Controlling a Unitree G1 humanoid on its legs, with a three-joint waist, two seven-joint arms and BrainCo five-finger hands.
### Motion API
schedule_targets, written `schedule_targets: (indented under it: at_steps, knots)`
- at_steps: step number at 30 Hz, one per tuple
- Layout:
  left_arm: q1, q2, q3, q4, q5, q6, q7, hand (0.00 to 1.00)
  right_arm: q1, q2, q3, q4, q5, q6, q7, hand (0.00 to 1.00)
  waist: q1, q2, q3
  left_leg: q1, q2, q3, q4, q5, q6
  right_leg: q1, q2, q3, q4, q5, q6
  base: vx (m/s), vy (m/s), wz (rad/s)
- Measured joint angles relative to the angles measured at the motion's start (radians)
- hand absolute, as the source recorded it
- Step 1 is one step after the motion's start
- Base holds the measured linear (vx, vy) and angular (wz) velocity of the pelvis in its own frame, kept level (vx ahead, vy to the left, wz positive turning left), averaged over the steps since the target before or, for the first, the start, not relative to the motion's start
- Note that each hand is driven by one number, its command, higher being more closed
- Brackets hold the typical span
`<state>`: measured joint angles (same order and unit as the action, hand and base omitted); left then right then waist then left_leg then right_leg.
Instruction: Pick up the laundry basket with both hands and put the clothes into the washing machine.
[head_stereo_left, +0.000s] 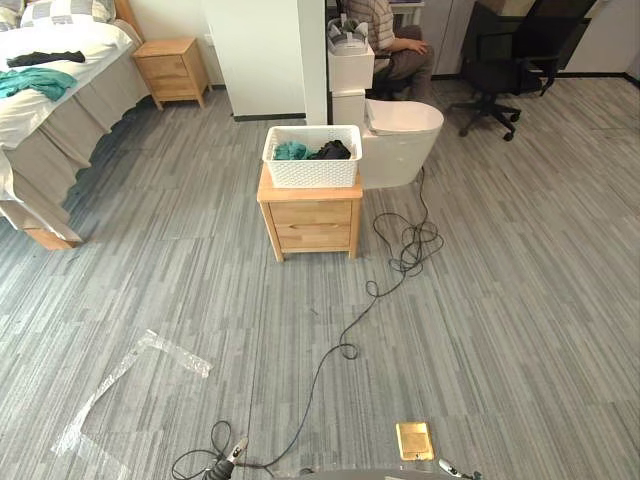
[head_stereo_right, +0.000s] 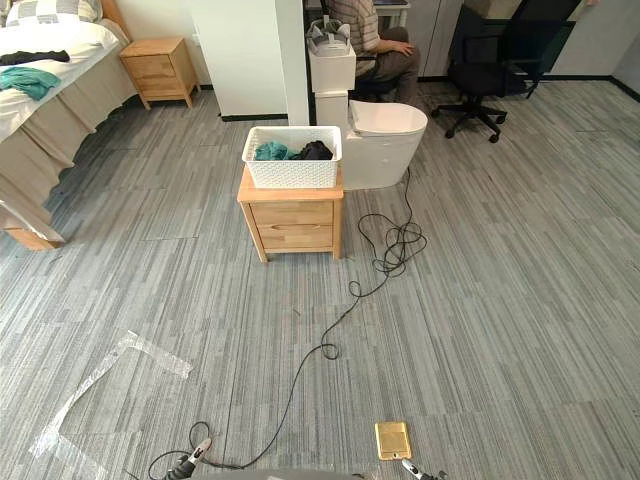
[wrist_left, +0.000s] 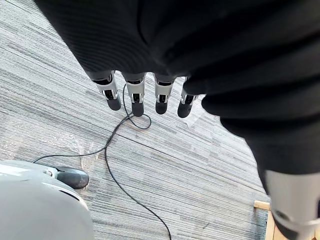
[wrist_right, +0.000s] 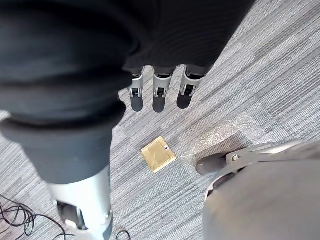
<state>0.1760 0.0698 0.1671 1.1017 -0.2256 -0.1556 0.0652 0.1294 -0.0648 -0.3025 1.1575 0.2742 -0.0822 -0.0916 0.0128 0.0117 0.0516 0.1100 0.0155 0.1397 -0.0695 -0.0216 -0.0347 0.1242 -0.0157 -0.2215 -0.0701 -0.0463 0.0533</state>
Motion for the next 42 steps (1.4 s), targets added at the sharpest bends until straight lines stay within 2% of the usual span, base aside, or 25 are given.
schedule_targets:
  at_steps: [4,22,42]
  knots:
    - [-0.002,-0.003,0.000,-0.001,0.000,-0.006,0.000,0.00,-0.015,0.003,-0.003,-0.005,0.000,-0.001,0.000,0.00,-0.002,0.000,0.010,0.013,0.001,0.004,0.001,-0.011,-0.017,0.012,-0.001,0.003,0.000,-0.005,0.007,0.00,-0.001,-0.02]
    - [-0.001,-0.005,0.000,0.000,-0.008,-0.007,0.001,0.00,-0.014,0.008,-0.004,-0.005,0.001,-0.002,0.000,0.00,0.000,0.001,0.011,0.013,0.002,0.003,0.006,-0.012,-0.016,0.013,-0.001,0.003,-0.001,0.002,-0.004,-0.04,-0.010,0.00]
    - [-0.001,0.000,-0.001,0.000,-0.009,-0.006,0.002,0.00,-0.014,0.009,-0.002,-0.006,0.000,-0.001,0.001,0.00,0.000,-0.015,0.020,0.001,0.001,-0.019,0.005,-0.011,-0.015,0.021,0.001,-0.028,-0.020,0.003,-0.006,0.00,-0.002,0.04]
